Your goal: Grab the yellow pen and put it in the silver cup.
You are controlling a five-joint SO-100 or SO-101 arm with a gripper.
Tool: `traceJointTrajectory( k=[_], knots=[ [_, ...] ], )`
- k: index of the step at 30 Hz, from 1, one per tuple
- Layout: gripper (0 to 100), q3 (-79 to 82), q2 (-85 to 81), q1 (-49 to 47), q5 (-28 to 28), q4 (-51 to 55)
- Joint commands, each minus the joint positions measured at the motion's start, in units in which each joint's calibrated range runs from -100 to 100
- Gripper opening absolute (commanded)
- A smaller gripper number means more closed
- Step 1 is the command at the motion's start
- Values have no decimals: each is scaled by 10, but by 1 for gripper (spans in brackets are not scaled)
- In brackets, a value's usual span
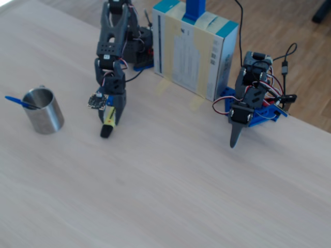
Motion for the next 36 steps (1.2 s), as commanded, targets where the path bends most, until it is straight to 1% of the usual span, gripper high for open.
traceJointTrajectory(
  k=[1,4,17,36],
  knots=[
    [11,-2,-27,1,-4,-1],
    [13,-2,-27,0,-4,-1],
    [13,-8,-29,-2,-2,-1],
    [13,46,-161,-9,-3,-2]
  ],
)
